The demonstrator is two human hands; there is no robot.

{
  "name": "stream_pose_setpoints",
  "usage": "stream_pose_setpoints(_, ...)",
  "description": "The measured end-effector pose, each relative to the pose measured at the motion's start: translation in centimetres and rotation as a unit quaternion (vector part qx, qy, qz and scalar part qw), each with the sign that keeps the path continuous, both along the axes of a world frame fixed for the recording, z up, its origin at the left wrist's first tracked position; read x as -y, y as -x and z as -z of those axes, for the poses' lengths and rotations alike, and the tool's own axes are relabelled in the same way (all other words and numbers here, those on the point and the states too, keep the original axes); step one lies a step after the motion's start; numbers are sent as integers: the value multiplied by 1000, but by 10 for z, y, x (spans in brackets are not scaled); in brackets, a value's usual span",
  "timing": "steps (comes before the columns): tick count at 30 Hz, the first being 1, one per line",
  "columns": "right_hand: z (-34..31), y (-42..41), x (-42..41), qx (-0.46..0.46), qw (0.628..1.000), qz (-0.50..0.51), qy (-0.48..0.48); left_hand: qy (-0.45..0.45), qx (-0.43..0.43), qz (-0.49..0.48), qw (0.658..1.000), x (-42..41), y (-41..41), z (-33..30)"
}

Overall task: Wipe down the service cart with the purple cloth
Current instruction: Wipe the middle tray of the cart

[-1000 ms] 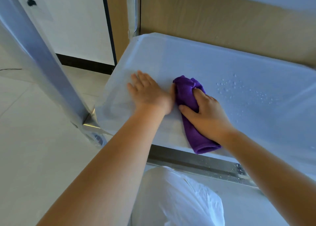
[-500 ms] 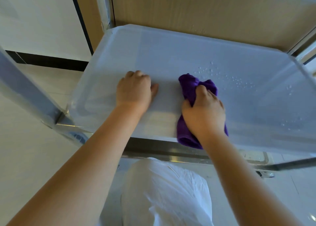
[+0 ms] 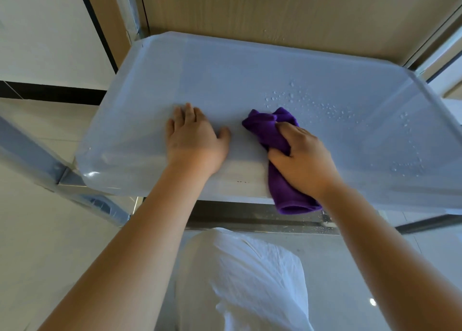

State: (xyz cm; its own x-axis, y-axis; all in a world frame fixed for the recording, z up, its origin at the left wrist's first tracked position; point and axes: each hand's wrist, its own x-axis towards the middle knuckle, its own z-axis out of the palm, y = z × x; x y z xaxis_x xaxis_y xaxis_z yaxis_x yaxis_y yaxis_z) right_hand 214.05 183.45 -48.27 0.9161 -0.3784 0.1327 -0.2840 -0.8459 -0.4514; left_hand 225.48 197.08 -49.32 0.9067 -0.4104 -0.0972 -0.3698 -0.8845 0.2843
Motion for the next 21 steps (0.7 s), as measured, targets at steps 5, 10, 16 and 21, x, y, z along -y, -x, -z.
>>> stream_pose_setpoints(5, -4, 7, 29, -20, 998, -55, 9, 4, 2, -1, 1000, 3, 2, 0)
stream_pose_setpoints(10, -4, -35, 25, -12, 988, -145, 55, 88, 88, 32, 992, 4, 7, -2)
stream_pose_setpoints(16, 0, -101, 25, -28, 988, -150, 30, 131, 48, 31, 990, 11, 0, 4)
stream_pose_setpoints(21, 1, -142, 33, -34, 991, -130, 25, 111, 53, 25, 992, 24, -8, 7)
